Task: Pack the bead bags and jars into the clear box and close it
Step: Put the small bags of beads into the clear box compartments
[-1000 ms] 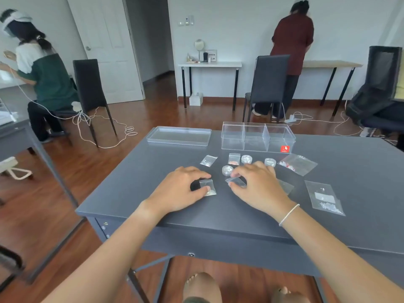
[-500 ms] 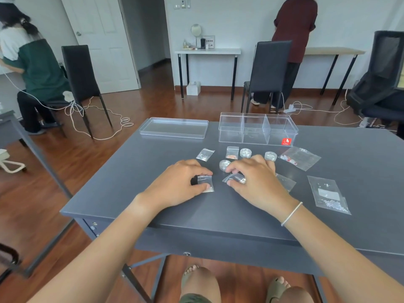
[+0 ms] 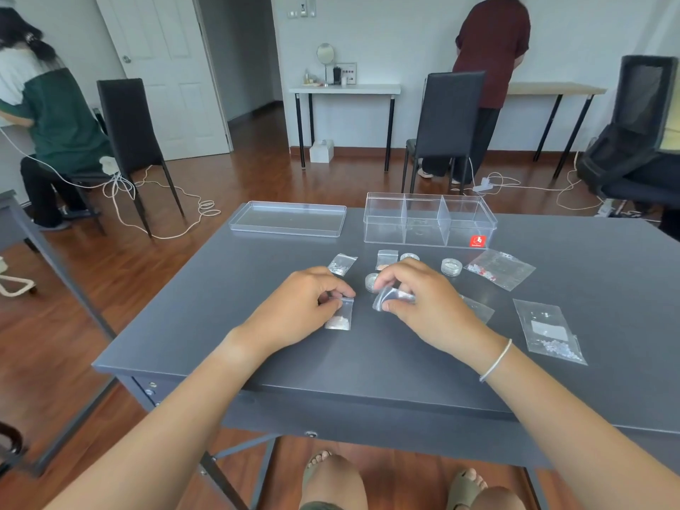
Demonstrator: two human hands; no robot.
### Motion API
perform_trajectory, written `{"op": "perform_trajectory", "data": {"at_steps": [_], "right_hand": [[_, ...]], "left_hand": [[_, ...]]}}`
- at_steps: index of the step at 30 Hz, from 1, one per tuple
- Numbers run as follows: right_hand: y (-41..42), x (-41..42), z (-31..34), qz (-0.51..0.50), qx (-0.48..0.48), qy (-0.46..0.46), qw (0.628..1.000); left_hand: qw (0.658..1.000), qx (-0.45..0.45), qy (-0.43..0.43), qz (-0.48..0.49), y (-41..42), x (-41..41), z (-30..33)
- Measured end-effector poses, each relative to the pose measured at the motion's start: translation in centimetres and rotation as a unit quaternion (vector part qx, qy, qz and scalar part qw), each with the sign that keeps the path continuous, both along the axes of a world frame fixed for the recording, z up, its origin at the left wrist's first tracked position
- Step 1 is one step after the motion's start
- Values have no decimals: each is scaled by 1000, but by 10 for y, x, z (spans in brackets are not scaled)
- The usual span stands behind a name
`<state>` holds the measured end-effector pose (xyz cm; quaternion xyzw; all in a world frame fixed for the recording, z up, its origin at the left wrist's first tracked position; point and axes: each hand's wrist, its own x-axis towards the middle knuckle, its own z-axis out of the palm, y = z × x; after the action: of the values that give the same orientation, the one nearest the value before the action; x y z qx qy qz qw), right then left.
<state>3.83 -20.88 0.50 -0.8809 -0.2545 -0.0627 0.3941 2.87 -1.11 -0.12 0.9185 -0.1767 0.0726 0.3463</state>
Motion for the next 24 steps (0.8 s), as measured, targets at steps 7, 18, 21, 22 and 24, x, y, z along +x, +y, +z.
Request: {"op": "perform_trajectory", "data": {"at_steps": [7,18,21,22,24], "right_hand": [[-10,13,22,-25,70,48,996],[-24,54,55,-90,116,93,985],[-26,67,64,-90,131,96,983],[-27,71,67,-91,137,98,982],[-28,79,74,-94,149,105,979]], "left_hand": [[999,-29,-12,-11,-3,14,13],[996,-70,-54,-6,-22,65,57],[995,-80,-64,-1,-28,84,70],[995,-81,-61,0,-30,91,73],[996,-73,-58,1,-33,105,80]]}}
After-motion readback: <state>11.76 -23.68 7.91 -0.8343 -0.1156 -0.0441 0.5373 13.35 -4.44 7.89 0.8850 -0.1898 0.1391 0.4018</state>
